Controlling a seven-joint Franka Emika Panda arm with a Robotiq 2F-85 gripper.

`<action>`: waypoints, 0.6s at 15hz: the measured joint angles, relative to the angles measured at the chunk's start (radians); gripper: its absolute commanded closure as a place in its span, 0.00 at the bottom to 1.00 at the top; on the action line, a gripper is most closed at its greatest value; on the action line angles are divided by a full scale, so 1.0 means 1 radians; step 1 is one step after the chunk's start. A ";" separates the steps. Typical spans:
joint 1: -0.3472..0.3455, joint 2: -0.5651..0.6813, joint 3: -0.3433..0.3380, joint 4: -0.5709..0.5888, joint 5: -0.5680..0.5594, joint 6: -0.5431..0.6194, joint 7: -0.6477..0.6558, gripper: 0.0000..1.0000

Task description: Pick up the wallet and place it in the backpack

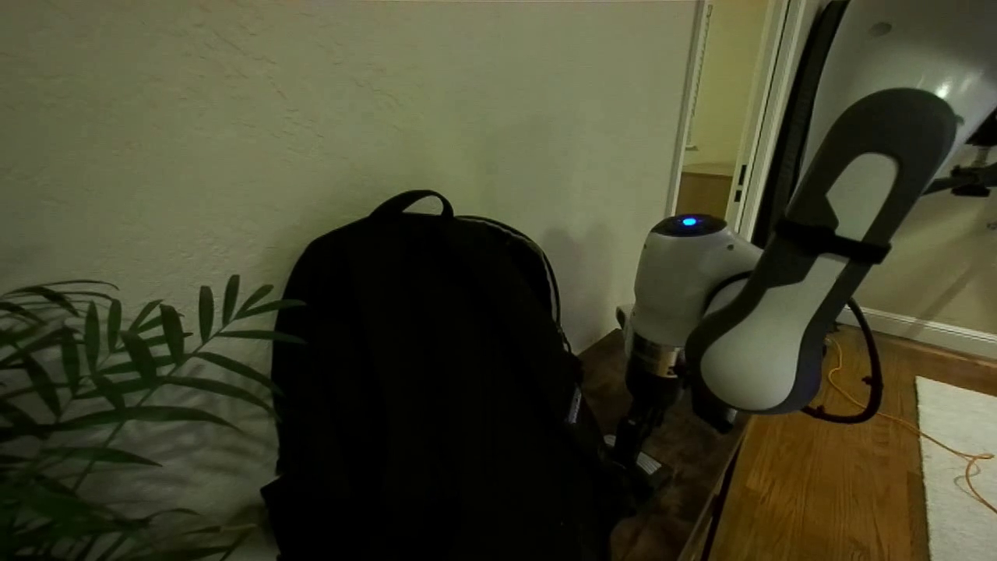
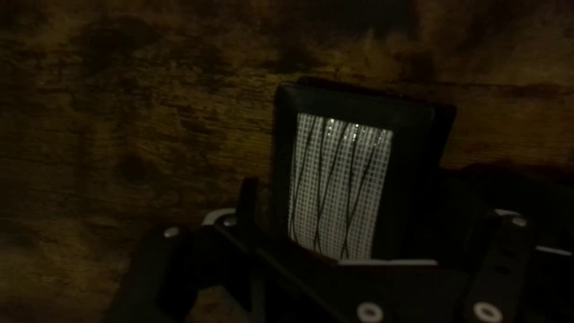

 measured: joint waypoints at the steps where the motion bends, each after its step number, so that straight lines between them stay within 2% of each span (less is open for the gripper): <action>1: 0.008 0.005 -0.004 0.001 0.000 0.000 0.014 0.00; 9: 0.092 0.037 -0.062 0.015 -0.013 0.000 0.058 0.00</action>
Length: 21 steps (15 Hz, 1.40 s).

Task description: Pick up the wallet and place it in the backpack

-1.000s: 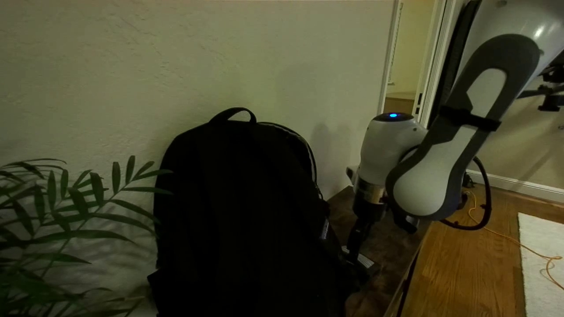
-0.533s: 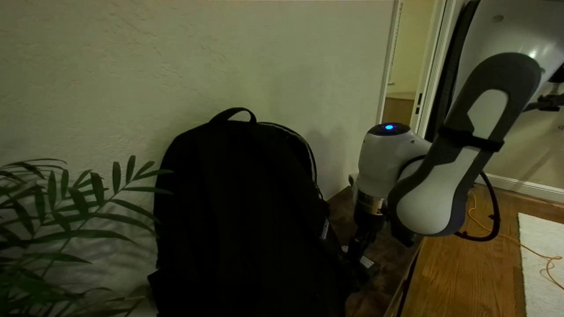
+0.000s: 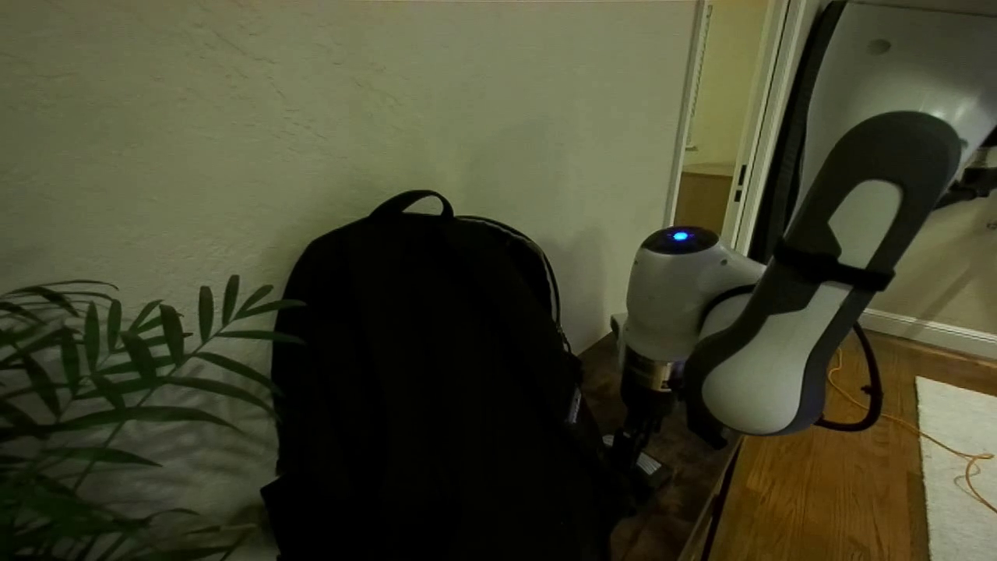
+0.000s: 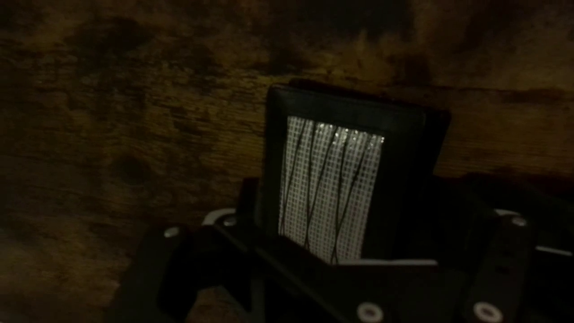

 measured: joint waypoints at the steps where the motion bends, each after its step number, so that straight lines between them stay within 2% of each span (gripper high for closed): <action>1: 0.013 0.009 -0.009 0.003 -0.002 0.000 0.002 0.00; 3: 0.031 0.025 -0.023 0.009 -0.003 0.000 0.005 0.00; 4: 0.040 0.033 -0.030 0.012 -0.003 0.000 0.007 0.25; 6: 0.052 0.045 -0.040 0.017 -0.003 0.000 0.010 0.33; 15: 0.057 0.059 -0.044 0.040 -0.003 0.000 0.019 0.93; 19: 0.057 0.059 -0.044 0.045 -0.003 0.000 0.019 1.00; 21: 0.057 0.059 -0.045 0.046 -0.003 0.000 0.019 0.96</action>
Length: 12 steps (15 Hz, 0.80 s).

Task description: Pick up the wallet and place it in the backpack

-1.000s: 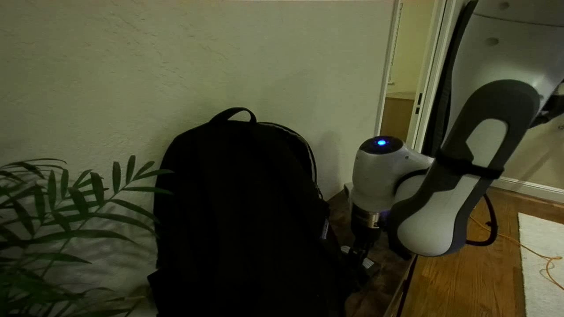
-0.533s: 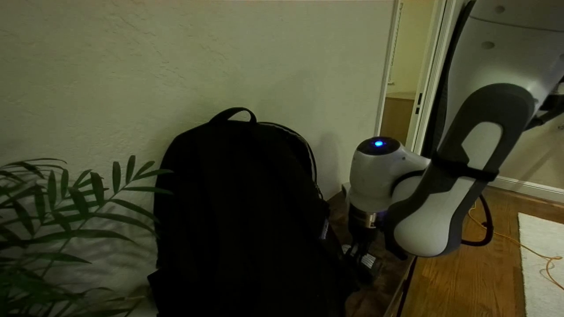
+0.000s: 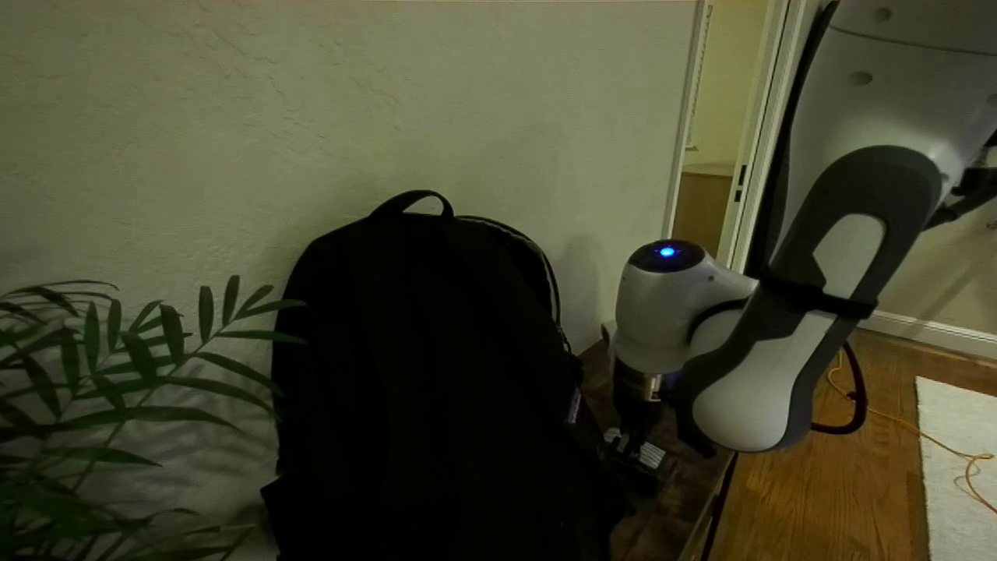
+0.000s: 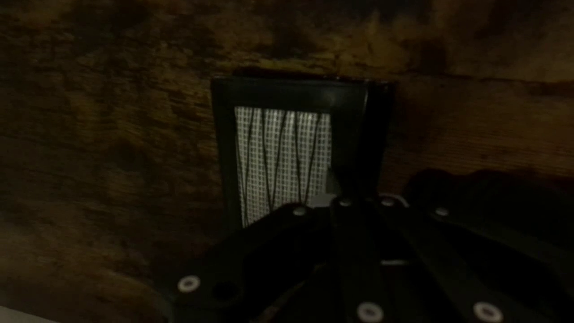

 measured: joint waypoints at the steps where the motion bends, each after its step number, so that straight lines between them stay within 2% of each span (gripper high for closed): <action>1: 0.000 0.000 0.000 0.000 0.000 0.000 0.000 0.95; 6: -0.003 -0.001 0.003 0.000 0.000 -0.001 0.000 0.96; 8: -0.024 -0.009 0.025 0.000 0.000 -0.009 -0.012 0.95; 10: -0.078 -0.032 0.076 0.000 0.000 -0.033 -0.049 0.96; 12: -0.163 -0.069 0.150 0.001 0.000 -0.082 -0.101 0.96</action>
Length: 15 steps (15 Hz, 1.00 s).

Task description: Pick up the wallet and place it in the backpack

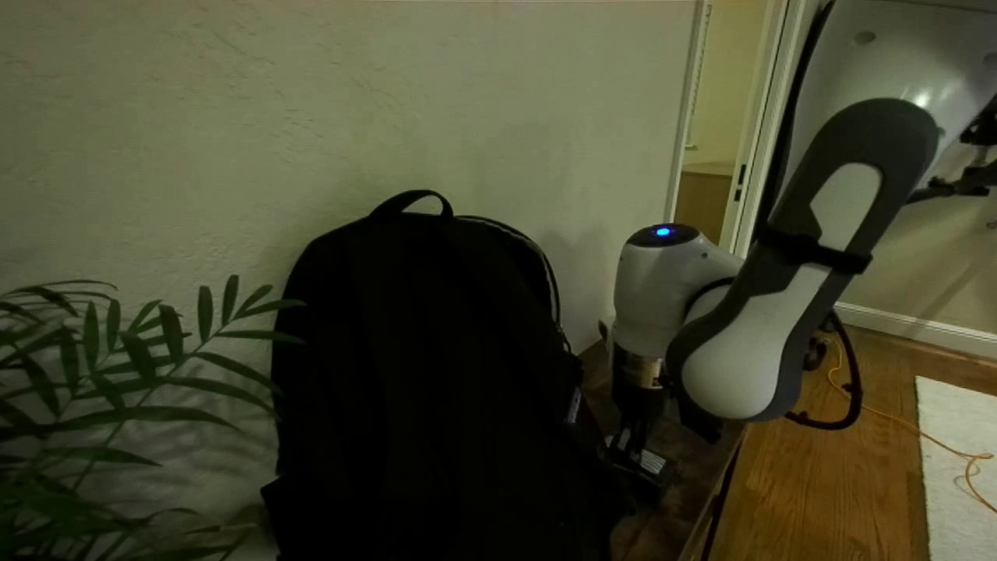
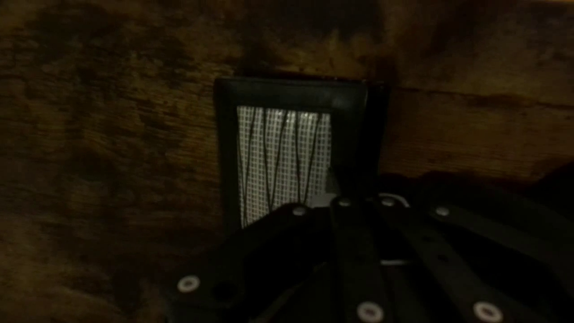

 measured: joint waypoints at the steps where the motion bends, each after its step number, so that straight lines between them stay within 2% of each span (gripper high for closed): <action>1: -0.046 -0.021 0.037 0.000 0.000 -0.029 -0.026 0.96; 4: -0.176 -0.075 0.133 0.006 0.003 -0.117 -0.103 0.96; 6: -0.240 -0.097 0.170 0.020 0.005 -0.171 -0.141 0.96; 11: -0.359 -0.094 0.220 0.104 0.035 -0.325 -0.246 0.96; 15: -0.413 -0.042 0.228 0.204 0.065 -0.444 -0.307 0.97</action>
